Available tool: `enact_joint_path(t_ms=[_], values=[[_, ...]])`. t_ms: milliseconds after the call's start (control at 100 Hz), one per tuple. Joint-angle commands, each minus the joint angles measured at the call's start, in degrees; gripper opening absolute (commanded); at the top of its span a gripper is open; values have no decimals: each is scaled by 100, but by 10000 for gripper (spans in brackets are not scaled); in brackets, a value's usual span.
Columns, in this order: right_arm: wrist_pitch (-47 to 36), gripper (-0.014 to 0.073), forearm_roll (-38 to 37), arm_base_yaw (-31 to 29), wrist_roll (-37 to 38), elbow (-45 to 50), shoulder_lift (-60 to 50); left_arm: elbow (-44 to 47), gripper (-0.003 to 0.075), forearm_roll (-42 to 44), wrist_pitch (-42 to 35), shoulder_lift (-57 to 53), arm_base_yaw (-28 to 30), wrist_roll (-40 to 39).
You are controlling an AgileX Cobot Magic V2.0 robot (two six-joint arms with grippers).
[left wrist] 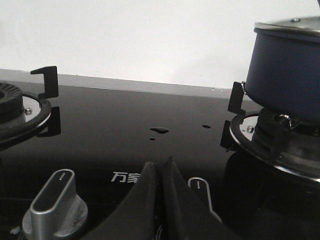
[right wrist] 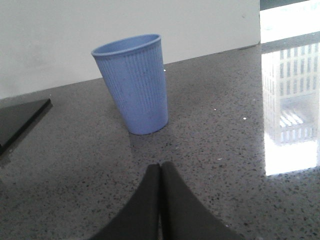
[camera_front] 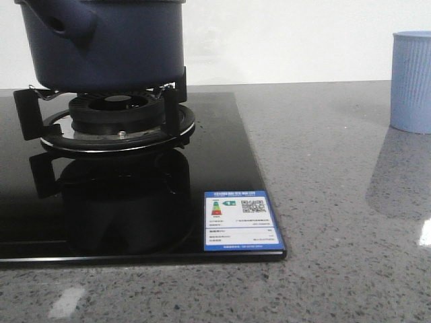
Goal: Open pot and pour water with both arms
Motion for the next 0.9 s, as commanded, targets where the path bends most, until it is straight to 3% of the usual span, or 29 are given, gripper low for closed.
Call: enact_joint_path(t_ms=[0, 100, 270, 380, 530, 680, 890], values=[[-665, -68, 388, -40, -40, 138, -82, 64, -20, -411, -509, -148, 20, -52], [-785, -68, 1002, -40, -40, 138, -82, 64, -20, -1051, -625, -148, 20, -52], [-1093, -67, 2552, -40, -40, 116, -82, 38, -20, -2886, -958, -148, 20, -52], [-1049, -67, 2650, -40, -40, -66, -82, -138, -20, -3249, -1038, -148, 20, -52], [-648, -66, 1960, -40, -40, -665, -60, -837, -20, -2468, -903, -79, 20, -6], [298, -66, 822, -40, -40, -1469, 435, -1954, -20, -1038, 36, 444, 20, -6], [1748, -66, 167, -22, -106, -2682, 1770, -3114, -20, -864, 836, 1507, -293, 664]])
